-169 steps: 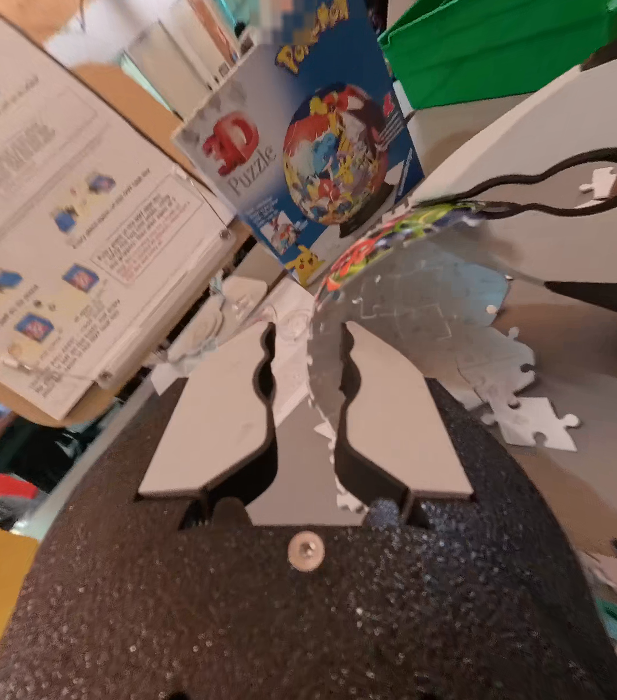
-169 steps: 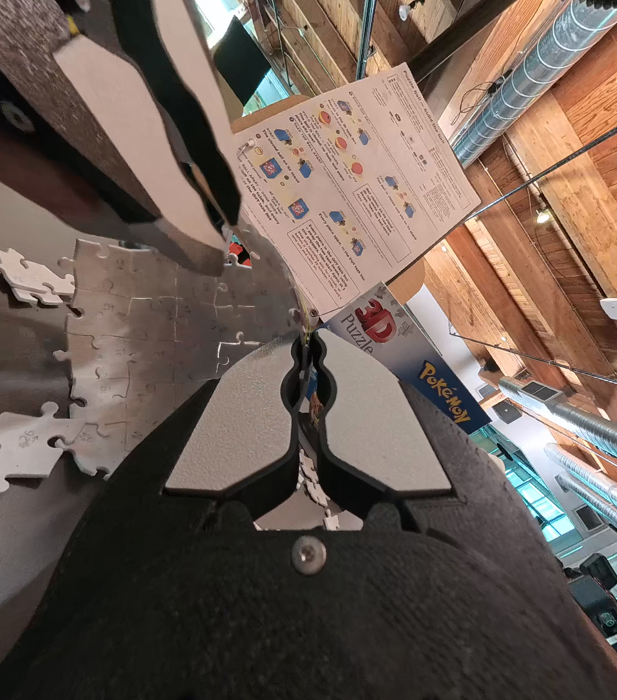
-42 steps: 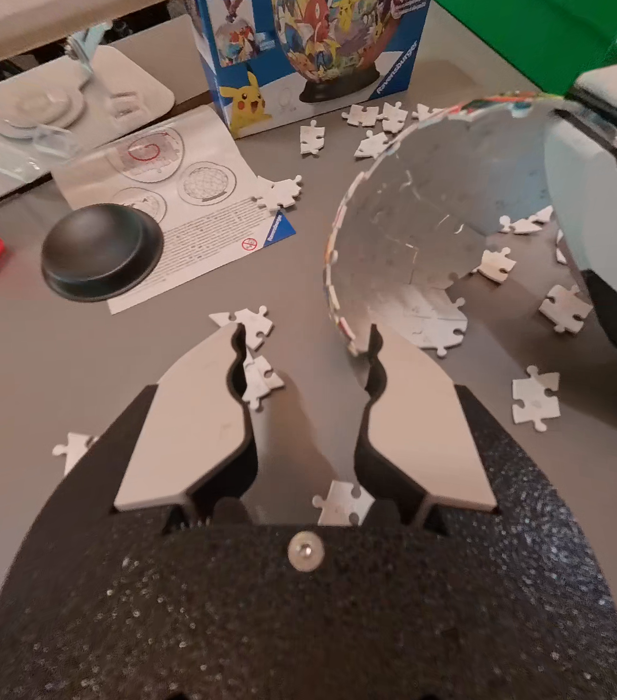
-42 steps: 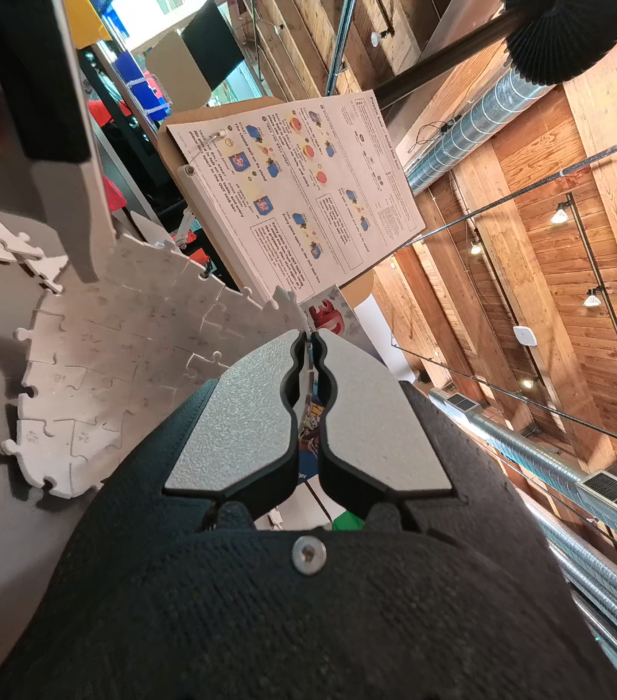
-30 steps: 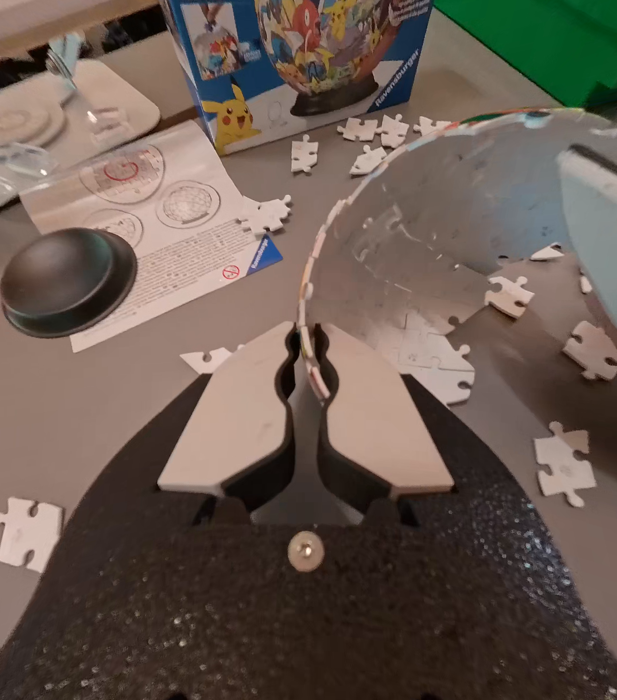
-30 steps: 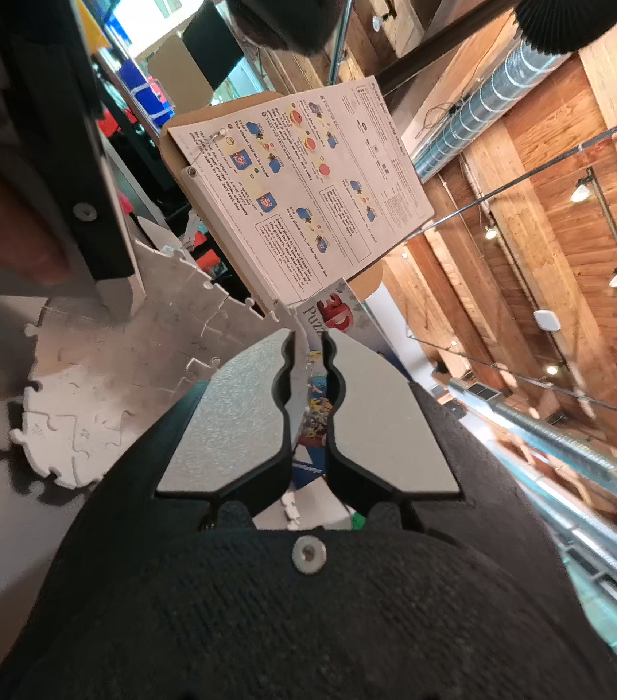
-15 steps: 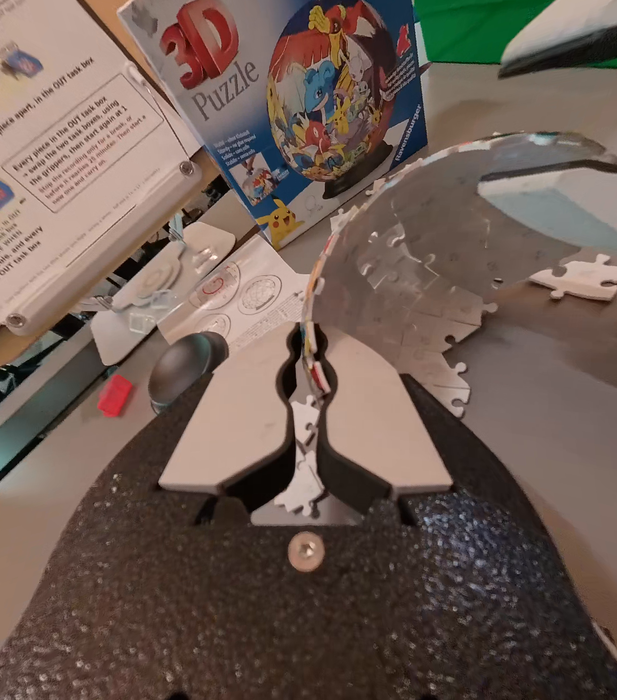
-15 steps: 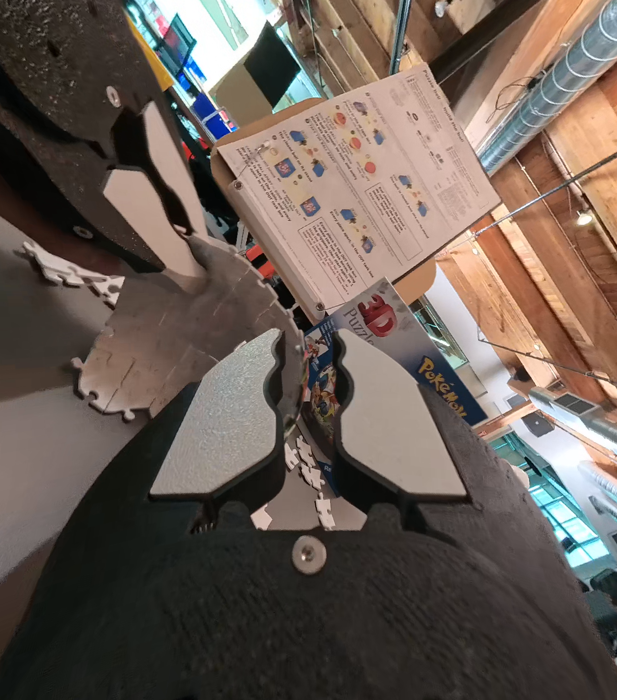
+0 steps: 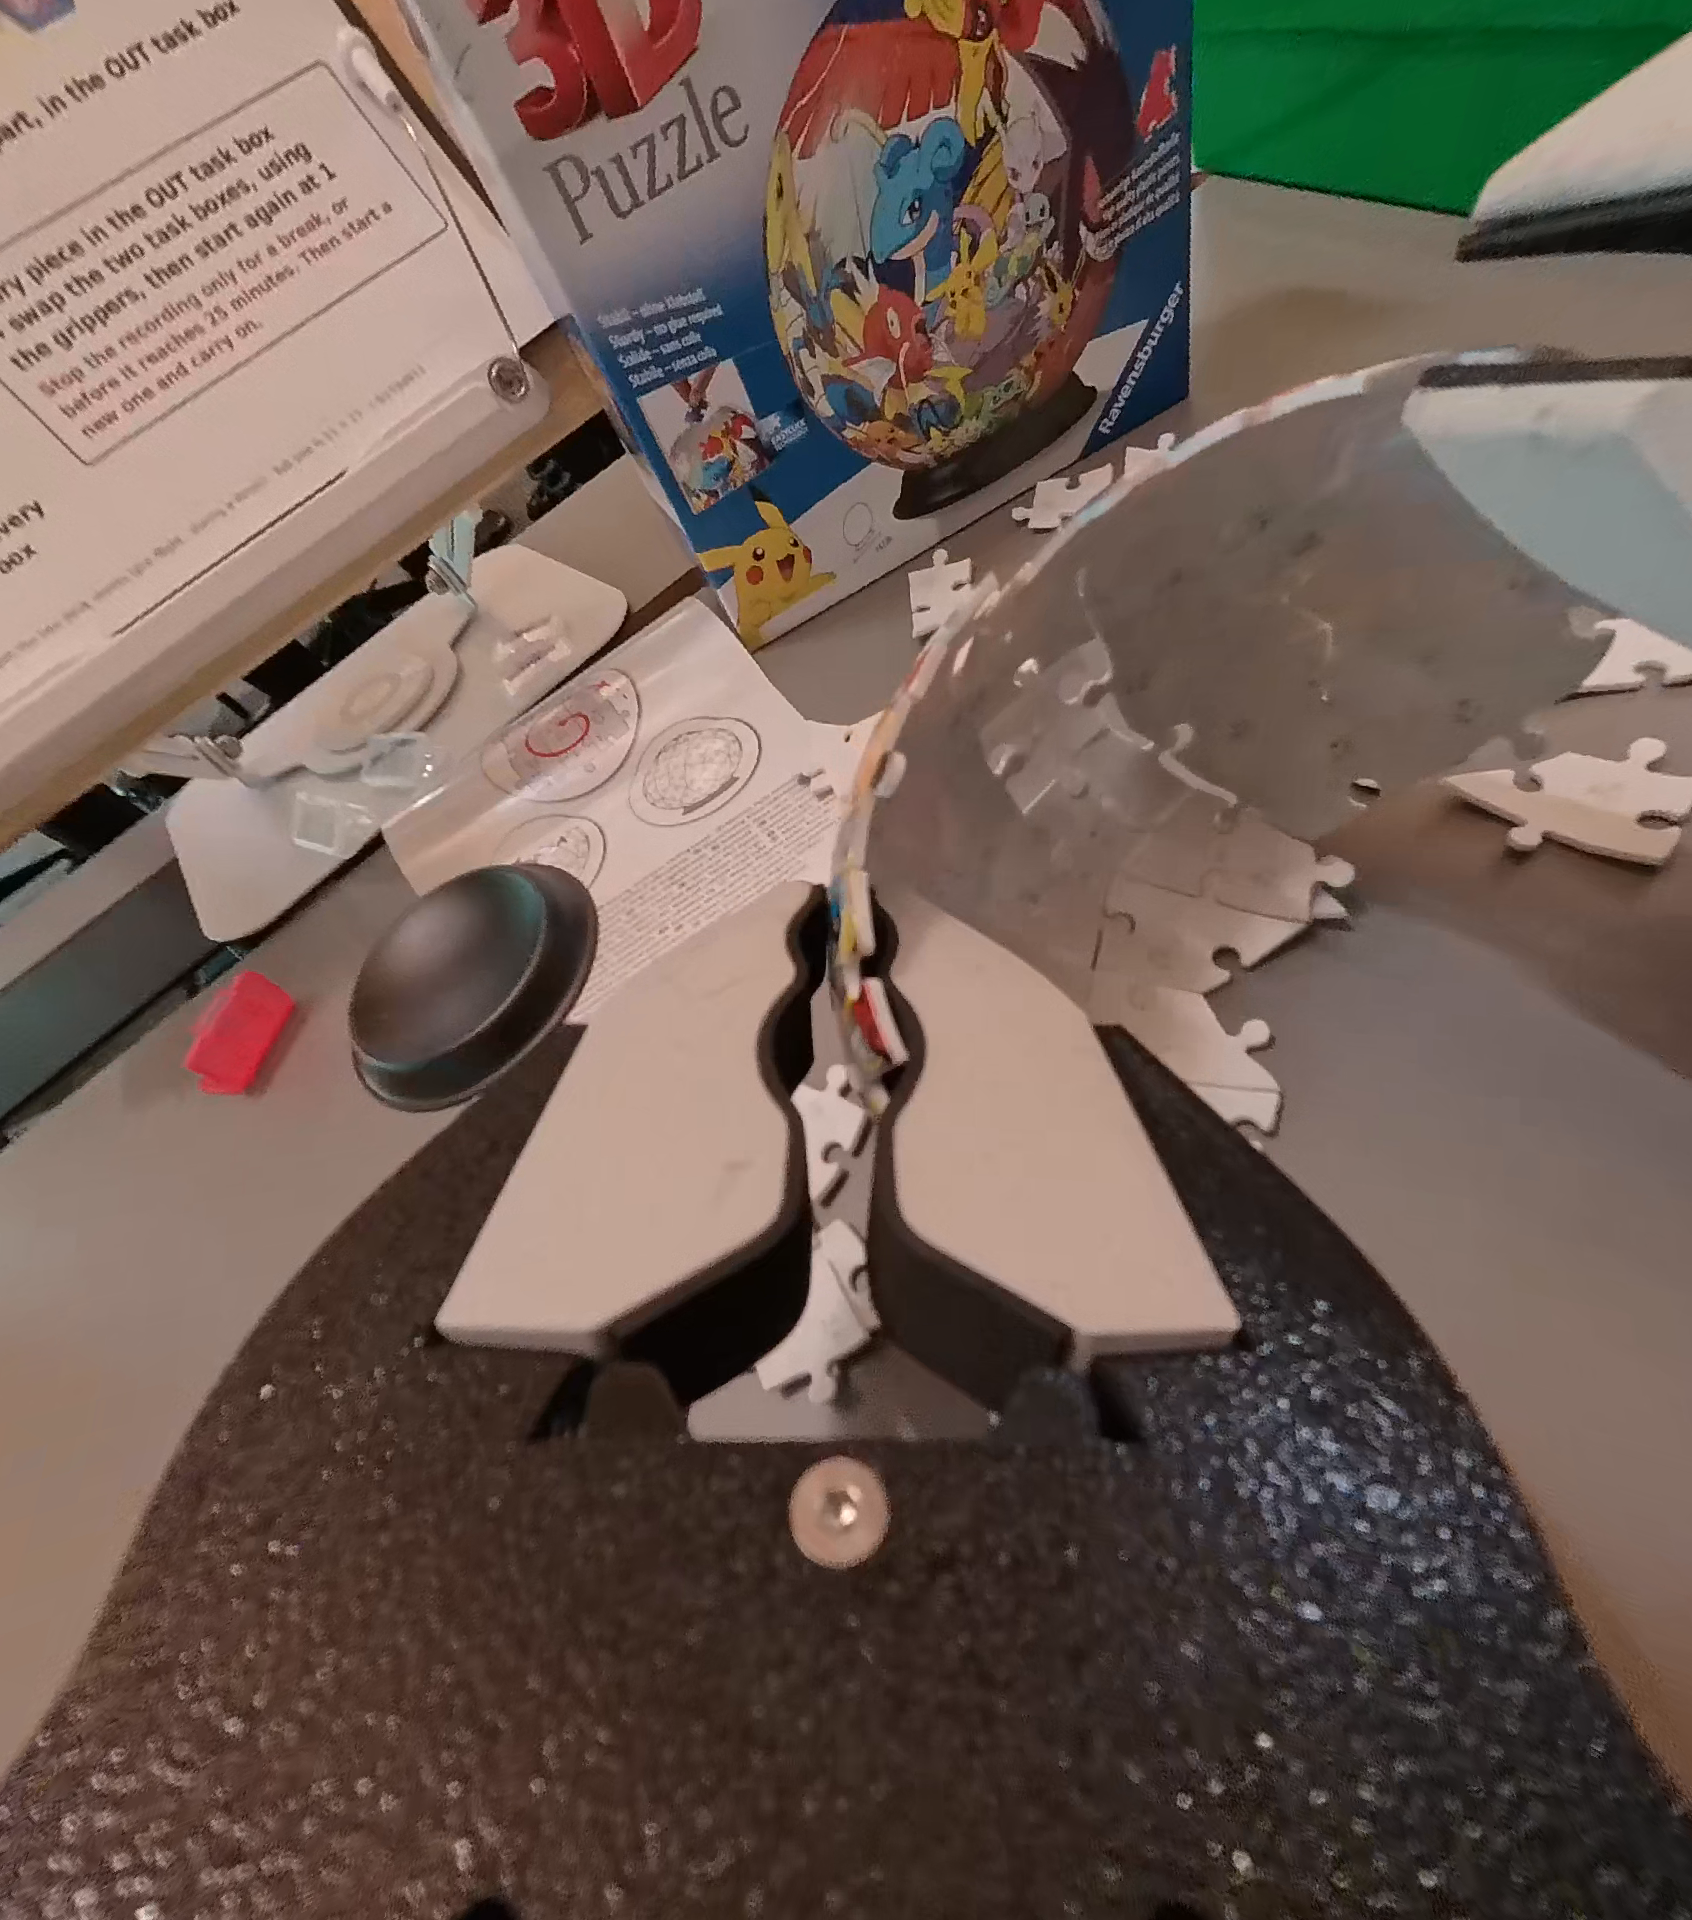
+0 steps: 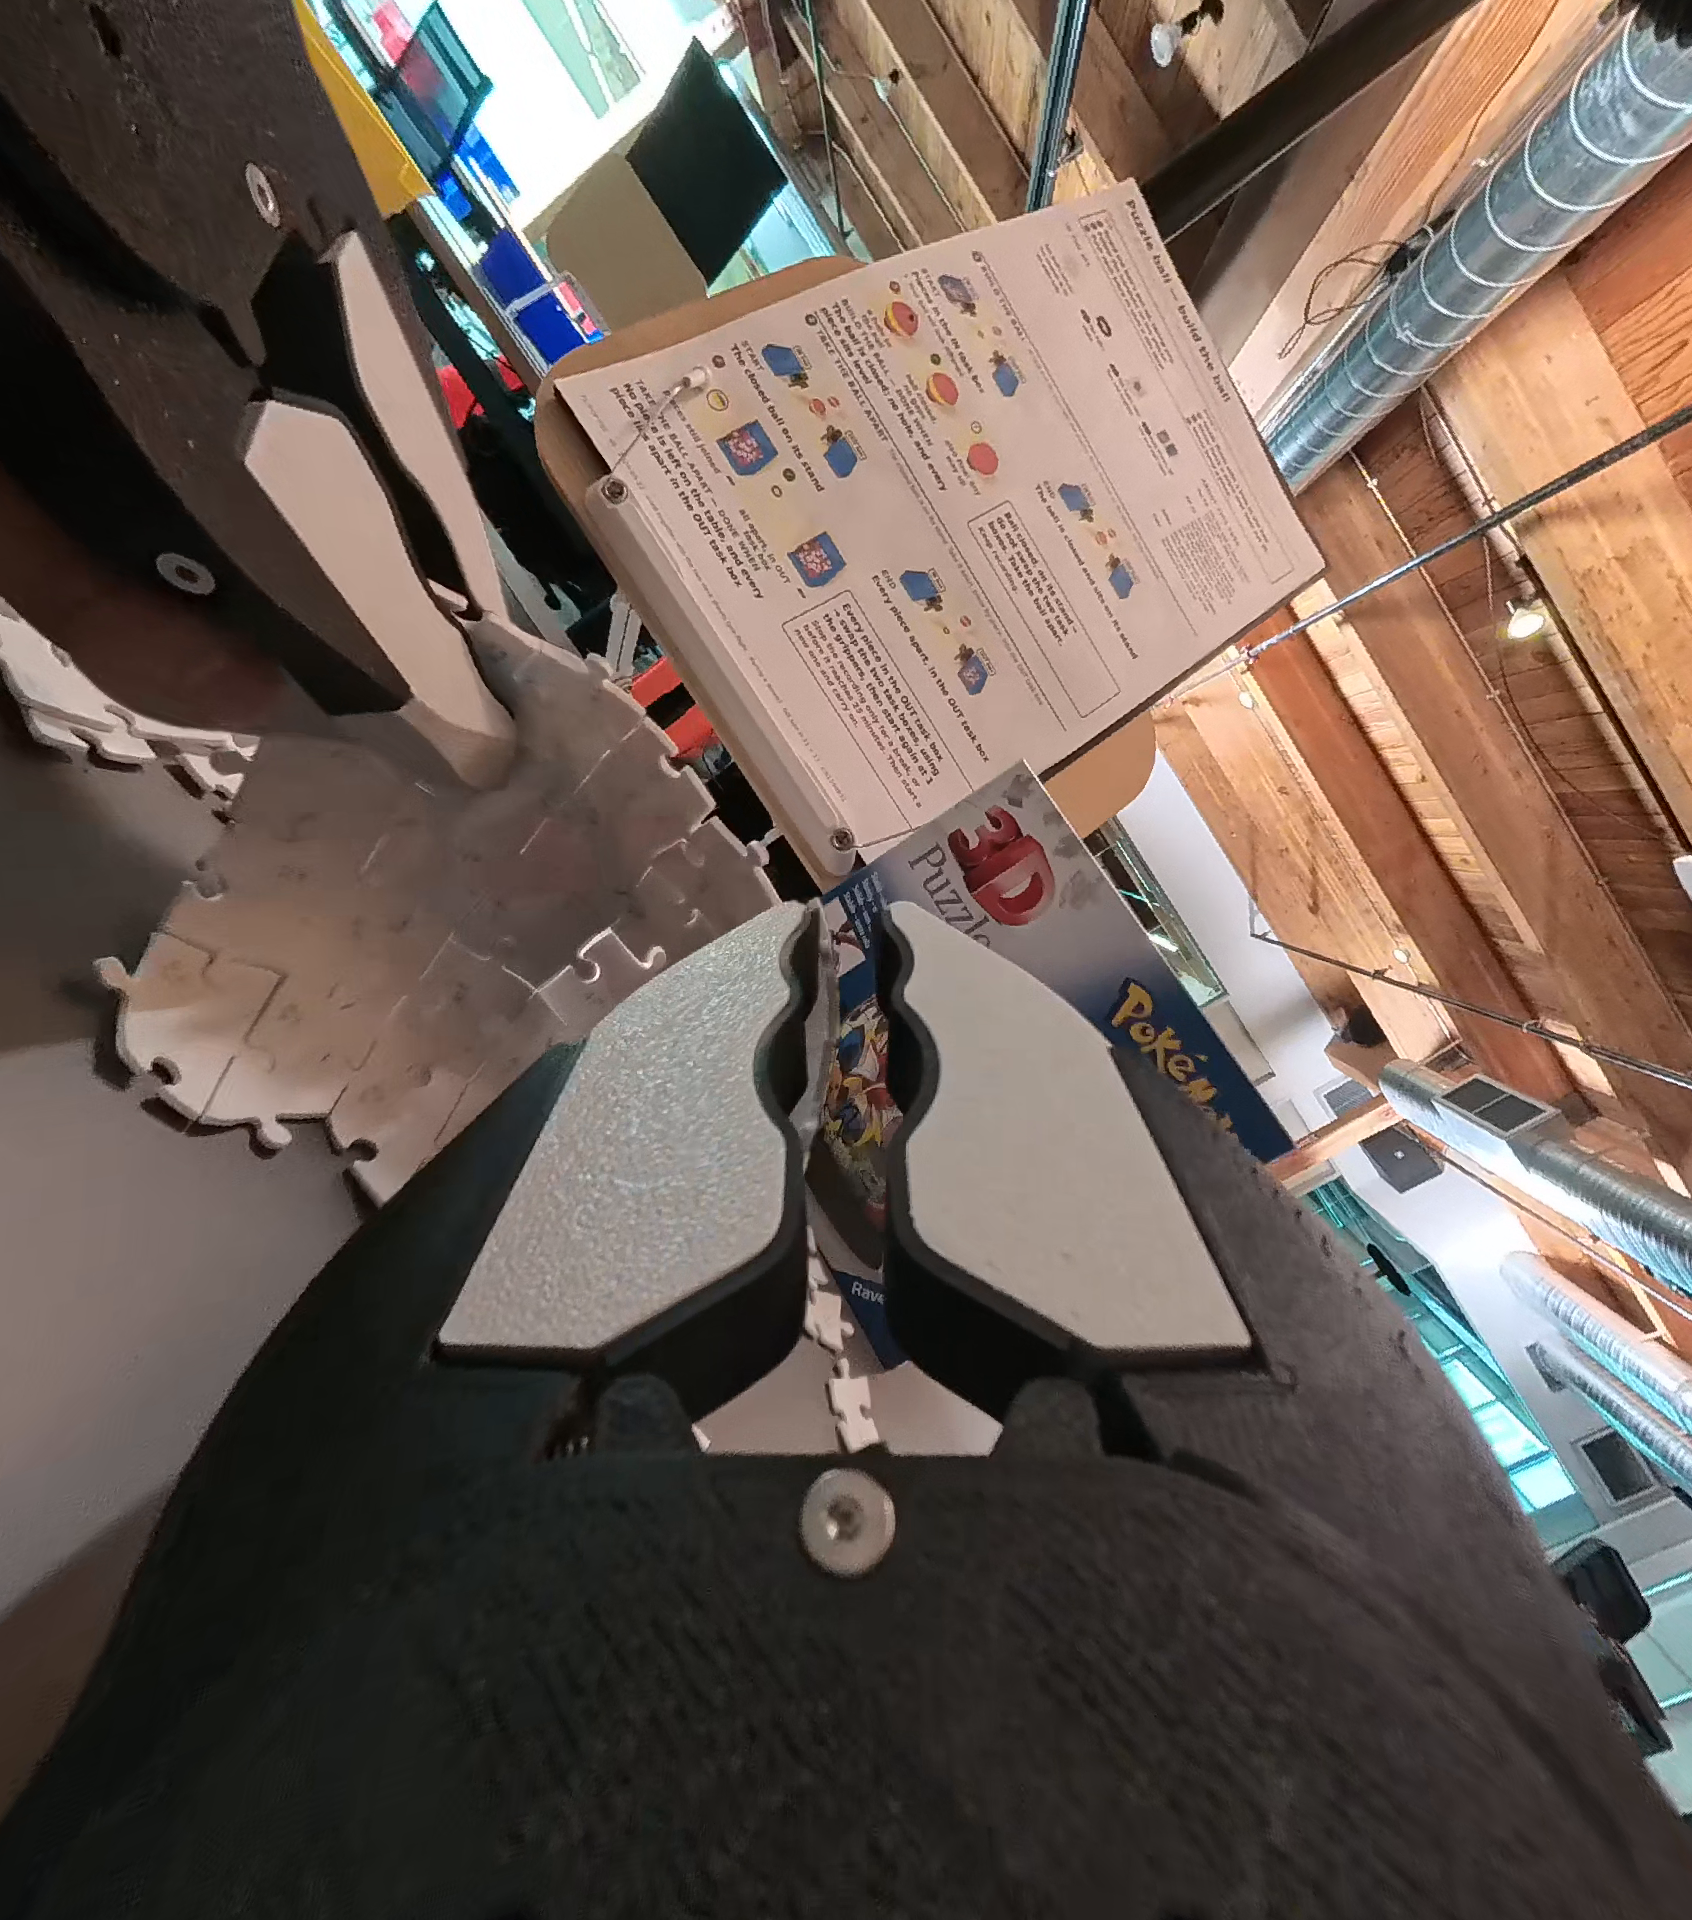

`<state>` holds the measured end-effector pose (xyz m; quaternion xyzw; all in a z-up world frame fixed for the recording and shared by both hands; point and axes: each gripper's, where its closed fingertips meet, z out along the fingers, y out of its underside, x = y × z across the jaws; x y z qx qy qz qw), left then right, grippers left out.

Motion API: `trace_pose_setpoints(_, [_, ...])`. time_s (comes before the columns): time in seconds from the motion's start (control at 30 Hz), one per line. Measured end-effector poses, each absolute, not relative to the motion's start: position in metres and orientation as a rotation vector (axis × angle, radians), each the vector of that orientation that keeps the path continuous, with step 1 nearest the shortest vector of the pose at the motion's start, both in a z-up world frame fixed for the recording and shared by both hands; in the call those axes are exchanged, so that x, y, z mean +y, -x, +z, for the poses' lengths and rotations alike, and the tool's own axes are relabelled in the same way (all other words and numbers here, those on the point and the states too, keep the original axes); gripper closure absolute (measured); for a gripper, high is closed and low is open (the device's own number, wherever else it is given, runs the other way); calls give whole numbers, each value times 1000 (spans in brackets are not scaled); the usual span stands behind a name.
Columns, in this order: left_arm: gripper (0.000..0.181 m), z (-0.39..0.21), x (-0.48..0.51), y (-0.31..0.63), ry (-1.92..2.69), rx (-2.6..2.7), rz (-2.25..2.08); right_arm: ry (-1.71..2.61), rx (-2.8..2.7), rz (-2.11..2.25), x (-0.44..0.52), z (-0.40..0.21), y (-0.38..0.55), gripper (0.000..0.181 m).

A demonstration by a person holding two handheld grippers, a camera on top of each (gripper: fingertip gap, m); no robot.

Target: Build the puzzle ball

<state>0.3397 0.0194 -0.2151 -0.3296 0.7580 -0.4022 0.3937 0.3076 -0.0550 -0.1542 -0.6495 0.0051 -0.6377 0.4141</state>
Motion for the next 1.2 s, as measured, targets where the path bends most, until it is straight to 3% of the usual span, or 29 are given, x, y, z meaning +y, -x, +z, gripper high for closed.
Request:
trace_pose_setpoints(0.37, [175,-219,22,-330,862,1911,-1065,1623,-122,-1706,-40,-148,-306,179])
trace_pose_setpoints(0.77, [134,-210,18,-330,605,2013,-939,1629,-226,-1732,-30,-153,-300,179])
trace_pose_setpoints(1.0, [147,-207,-5,-335,185,2268,-877,1629,-254,-1729,-24,-154,-298,179])
trace_pose_setpoints(1.2, [173,-207,-9,-345,248,2312,-904,1614,-232,-1712,-26,-152,-297,179])
